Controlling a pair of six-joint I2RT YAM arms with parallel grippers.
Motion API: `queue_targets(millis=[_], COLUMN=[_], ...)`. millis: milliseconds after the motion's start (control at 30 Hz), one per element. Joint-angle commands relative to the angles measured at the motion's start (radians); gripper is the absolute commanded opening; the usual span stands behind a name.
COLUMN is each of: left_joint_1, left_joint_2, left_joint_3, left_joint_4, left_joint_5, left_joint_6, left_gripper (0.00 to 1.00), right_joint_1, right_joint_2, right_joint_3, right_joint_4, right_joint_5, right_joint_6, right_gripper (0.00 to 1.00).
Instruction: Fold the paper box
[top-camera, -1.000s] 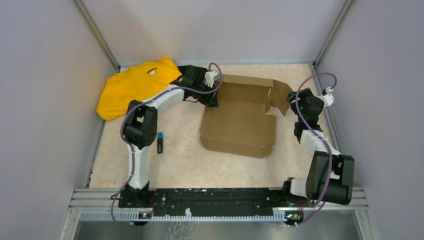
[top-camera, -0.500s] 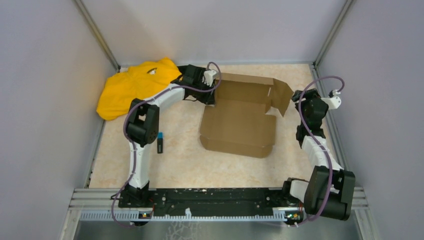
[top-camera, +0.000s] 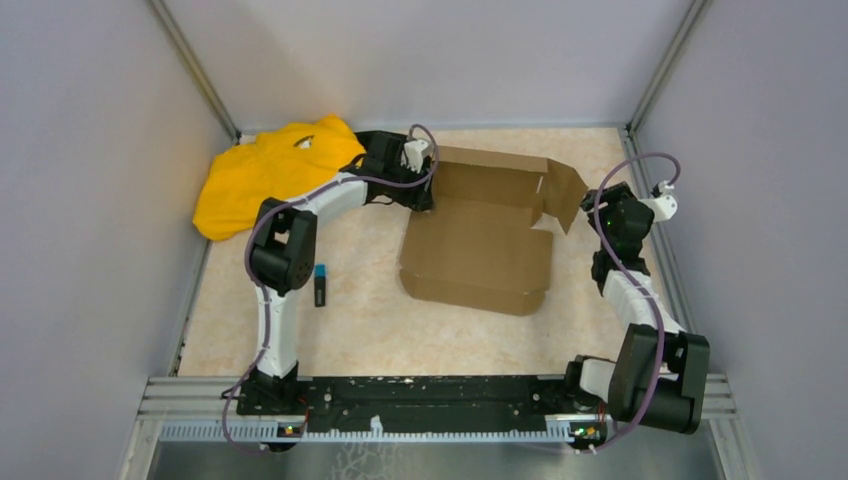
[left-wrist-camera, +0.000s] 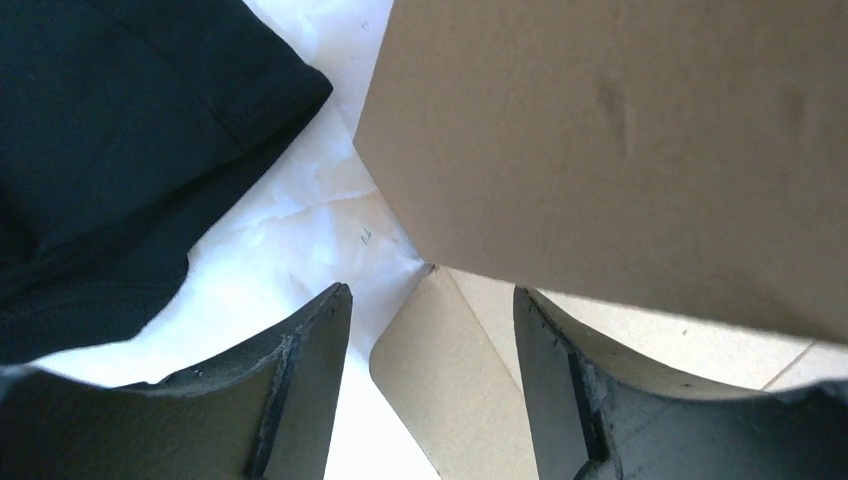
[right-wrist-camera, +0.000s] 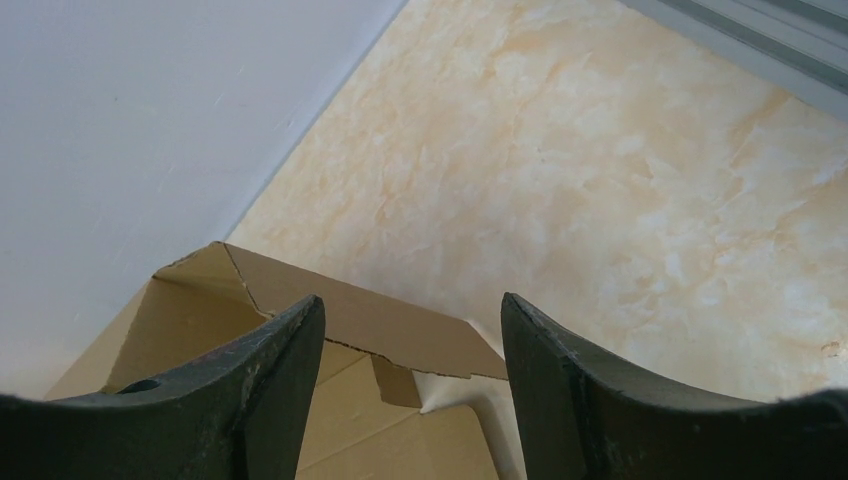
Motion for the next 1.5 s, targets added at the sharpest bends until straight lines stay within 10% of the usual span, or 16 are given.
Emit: queue_targets(millis=[0, 867, 1100, 1467], left_joint_1=[0.005, -0.103, -0.115, -0.113], left_joint_2=[-0.091, -0.193, -0.15, -0.121], left_joint_3=[-0.086, -0.414, -0.402, -0.219], left_joint_4=[0.124, 0.715, 0.726, 0.494], left_joint_5=[0.008, -0.328, -0.48, -0.464], left_joint_6=[-0.061, -0.296, -0.326, -0.305], left_gripper=[0.67, 0.57, 0.33, 0.28], right_joint_1=[-0.006, -0.006, -0.006, -0.012], right_joint_2=[-0.007, -0.087, -0.111, -0.152], right_joint_3=[-0.016, -0.087, -0.111, -0.068], right_joint_4=[0.056, 0.073, 0.07, -0.026], right_joint_5=[-0.024, -0.054, -0.057, -0.038], right_joint_6=[-0.015, 0.012, 0.013, -0.032], right_gripper=[0.65, 0.64, 0.64, 0.65])
